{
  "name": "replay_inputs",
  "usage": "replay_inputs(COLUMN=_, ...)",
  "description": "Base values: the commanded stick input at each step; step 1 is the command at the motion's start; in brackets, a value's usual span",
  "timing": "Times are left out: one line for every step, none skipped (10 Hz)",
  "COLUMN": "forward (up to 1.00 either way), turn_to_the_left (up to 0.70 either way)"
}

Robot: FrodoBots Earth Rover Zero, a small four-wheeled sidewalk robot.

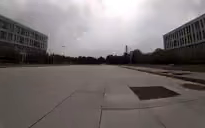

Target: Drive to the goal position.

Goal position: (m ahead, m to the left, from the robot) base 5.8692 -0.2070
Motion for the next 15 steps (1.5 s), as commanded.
replay_inputs(forward=0.7, turn_to_the_left=0.0)
replay_inputs(forward=0.7, turn_to_the_left=0.0)
replay_inputs(forward=0.7, turn_to_the_left=0.0)
replay_inputs(forward=0.7, turn_to_the_left=-0.12)
replay_inputs(forward=0.7, turn_to_the_left=-0.2)
replay_inputs(forward=0.7, turn_to_the_left=-0.2)
replay_inputs(forward=0.7, turn_to_the_left=-0.2)
replay_inputs(forward=0.7, turn_to_the_left=-0.2)
replay_inputs(forward=0.7, turn_to_the_left=-0.2)
replay_inputs(forward=0.7, turn_to_the_left=-0.2)
replay_inputs(forward=0.7, turn_to_the_left=-0.2)
replay_inputs(forward=0.7, turn_to_the_left=-0.2)
replay_inputs(forward=0.7, turn_to_the_left=-0.2)
replay_inputs(forward=0.7, turn_to_the_left=-0.21)
replay_inputs(forward=0.7, turn_to_the_left=0.0)
